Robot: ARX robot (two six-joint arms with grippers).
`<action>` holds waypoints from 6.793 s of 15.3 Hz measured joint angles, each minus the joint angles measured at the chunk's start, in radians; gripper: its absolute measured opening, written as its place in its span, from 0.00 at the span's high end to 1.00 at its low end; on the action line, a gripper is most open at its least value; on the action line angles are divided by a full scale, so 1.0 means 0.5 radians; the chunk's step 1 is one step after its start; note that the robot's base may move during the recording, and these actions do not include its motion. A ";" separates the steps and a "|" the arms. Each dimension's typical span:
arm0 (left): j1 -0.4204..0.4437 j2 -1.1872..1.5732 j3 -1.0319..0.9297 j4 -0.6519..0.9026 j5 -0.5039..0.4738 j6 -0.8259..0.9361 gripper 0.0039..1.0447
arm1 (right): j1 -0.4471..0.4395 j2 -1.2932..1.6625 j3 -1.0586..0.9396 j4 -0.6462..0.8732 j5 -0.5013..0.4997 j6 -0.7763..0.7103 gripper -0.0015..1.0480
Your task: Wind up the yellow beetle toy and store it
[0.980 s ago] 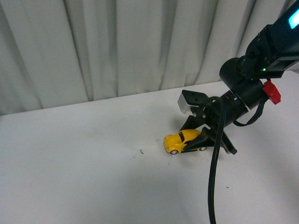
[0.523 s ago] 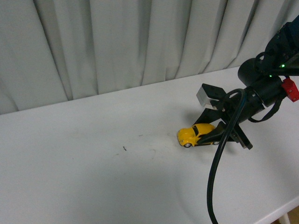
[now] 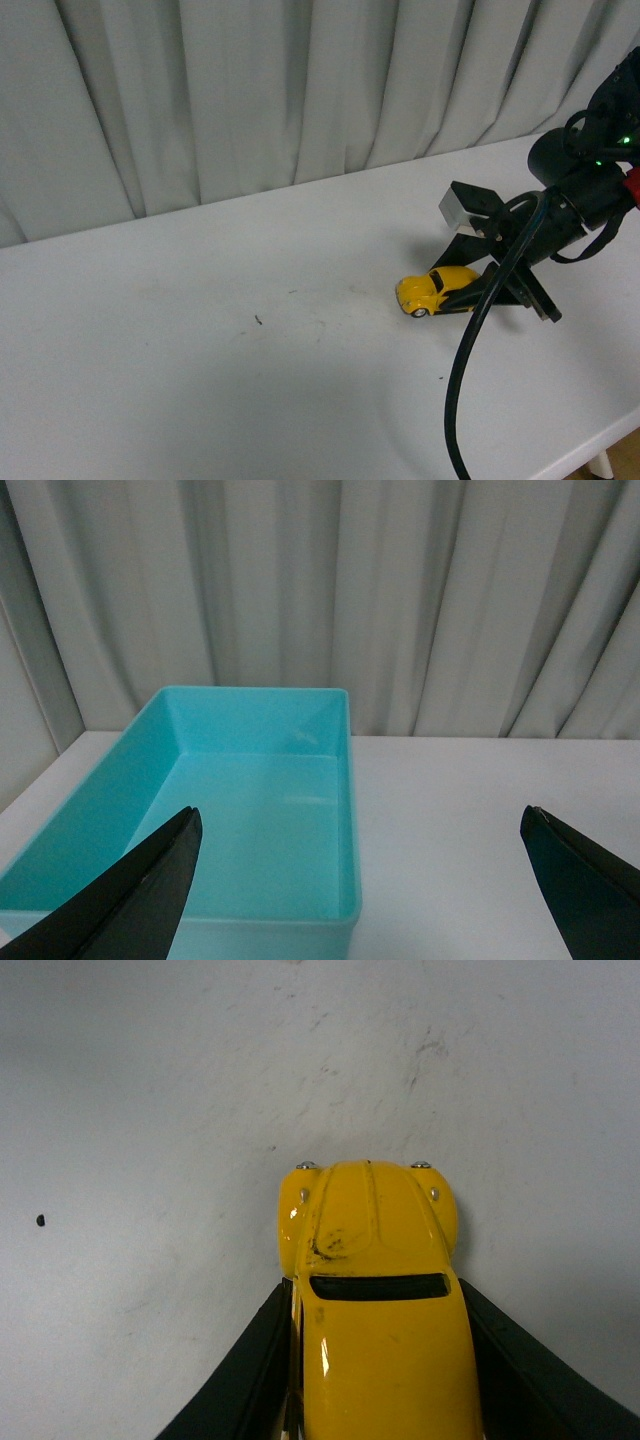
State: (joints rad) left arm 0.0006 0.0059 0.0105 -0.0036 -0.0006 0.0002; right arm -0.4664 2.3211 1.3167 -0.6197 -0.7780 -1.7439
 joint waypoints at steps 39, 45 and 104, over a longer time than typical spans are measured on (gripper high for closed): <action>0.000 0.000 0.000 0.000 0.000 0.000 0.06 | 0.944 -3.053 -2.330 2.559 1.537 3.445 0.98; 0.000 0.000 0.000 0.000 0.000 0.000 0.06 | 0.942 -3.472 -2.525 2.276 1.550 3.455 0.98; -0.379 4.345 3.259 -0.769 -0.070 2.253 0.06 | 0.941 -4.636 -2.612 1.231 1.556 3.459 0.06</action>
State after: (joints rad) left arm -0.1890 2.1784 1.6398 -0.3882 -0.0357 1.1267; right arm 0.0044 0.0029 0.0109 -0.0044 0.0002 -0.0143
